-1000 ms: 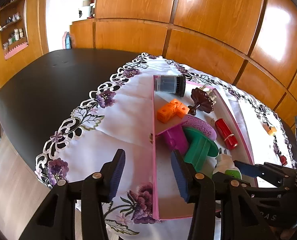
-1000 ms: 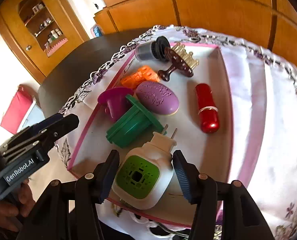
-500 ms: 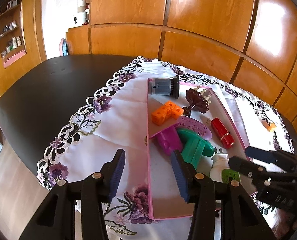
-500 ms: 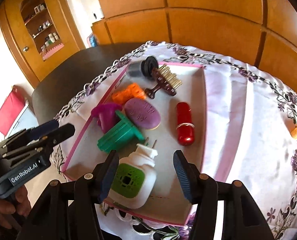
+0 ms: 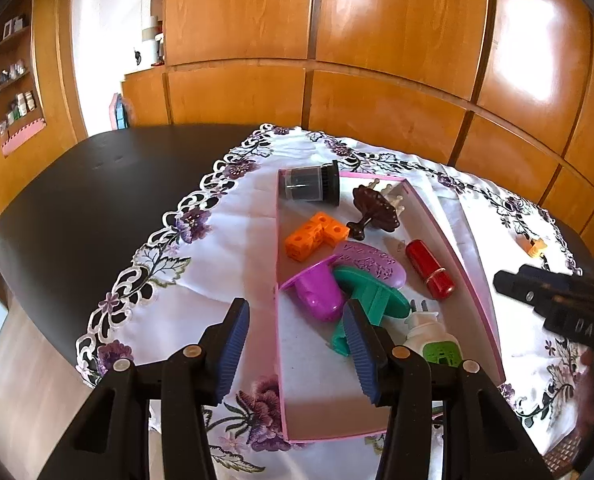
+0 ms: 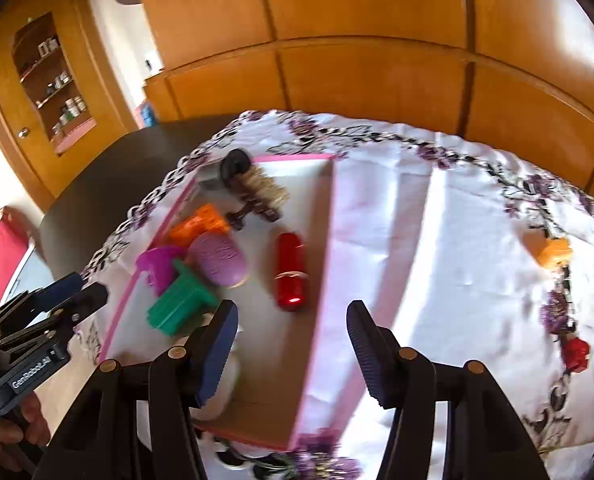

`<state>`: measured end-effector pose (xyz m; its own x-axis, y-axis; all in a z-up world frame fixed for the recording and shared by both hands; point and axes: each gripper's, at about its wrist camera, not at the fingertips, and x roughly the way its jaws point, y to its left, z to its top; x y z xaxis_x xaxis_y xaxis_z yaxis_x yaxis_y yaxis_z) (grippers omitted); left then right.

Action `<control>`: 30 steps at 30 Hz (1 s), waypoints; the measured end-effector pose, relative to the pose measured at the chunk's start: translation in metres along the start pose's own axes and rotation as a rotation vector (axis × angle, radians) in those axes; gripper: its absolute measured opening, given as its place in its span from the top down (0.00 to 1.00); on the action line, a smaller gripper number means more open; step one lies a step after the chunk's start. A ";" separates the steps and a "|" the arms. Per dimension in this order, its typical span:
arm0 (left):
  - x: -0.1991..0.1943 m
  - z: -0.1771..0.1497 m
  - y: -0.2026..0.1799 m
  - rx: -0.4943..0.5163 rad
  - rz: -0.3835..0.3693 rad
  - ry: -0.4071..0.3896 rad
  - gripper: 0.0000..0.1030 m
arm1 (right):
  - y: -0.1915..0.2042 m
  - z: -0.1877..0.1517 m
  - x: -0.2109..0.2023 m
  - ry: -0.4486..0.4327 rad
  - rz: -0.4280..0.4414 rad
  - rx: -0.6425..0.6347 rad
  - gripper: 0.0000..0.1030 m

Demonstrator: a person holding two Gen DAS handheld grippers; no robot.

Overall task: Organize rigid objects
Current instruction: 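Carry the green-white box into the tray and release with the right gripper, then move the left gripper to the yellow clip on the cloth and grasp it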

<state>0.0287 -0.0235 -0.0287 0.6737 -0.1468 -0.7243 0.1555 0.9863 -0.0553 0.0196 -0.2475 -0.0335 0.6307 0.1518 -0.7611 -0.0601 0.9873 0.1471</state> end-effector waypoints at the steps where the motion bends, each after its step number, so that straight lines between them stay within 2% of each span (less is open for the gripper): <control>1: 0.000 0.001 -0.001 0.003 -0.001 -0.002 0.52 | -0.008 0.002 -0.003 -0.007 -0.013 0.007 0.44; 7: -0.002 0.005 -0.011 0.032 -0.002 -0.008 0.48 | -0.053 0.012 -0.020 -0.040 -0.100 0.045 0.44; 13: -0.001 0.010 -0.022 0.063 -0.007 -0.010 0.46 | -0.120 0.021 -0.041 -0.067 -0.240 0.108 0.44; 18: -0.004 0.020 -0.035 0.101 -0.022 -0.030 0.46 | -0.197 0.018 -0.056 -0.088 -0.382 0.244 0.44; 21: -0.005 0.028 -0.047 0.123 -0.028 -0.041 0.42 | -0.244 0.002 -0.059 -0.094 -0.468 0.362 0.44; 22: -0.005 0.031 -0.051 0.129 -0.033 -0.045 0.41 | -0.262 -0.007 -0.060 -0.088 -0.485 0.438 0.44; 23: -0.005 0.033 -0.056 0.134 -0.042 -0.045 0.40 | -0.274 -0.012 -0.062 -0.078 -0.484 0.506 0.44; 25: -0.002 0.038 -0.067 0.148 -0.063 -0.037 0.40 | -0.293 -0.021 -0.074 -0.133 -0.446 0.646 0.44; 28: 0.003 0.044 -0.089 0.177 -0.103 -0.025 0.40 | -0.309 -0.030 -0.080 -0.146 -0.442 0.744 0.44; 30: 0.007 0.047 -0.109 0.209 -0.145 -0.011 0.40 | -0.317 -0.034 -0.079 -0.140 -0.403 0.795 0.44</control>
<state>0.0501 -0.1353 0.0047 0.6411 -0.2873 -0.7117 0.3960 0.9182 -0.0139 -0.0370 -0.5705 -0.0414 0.5793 -0.2572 -0.7734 0.7060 0.6326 0.3184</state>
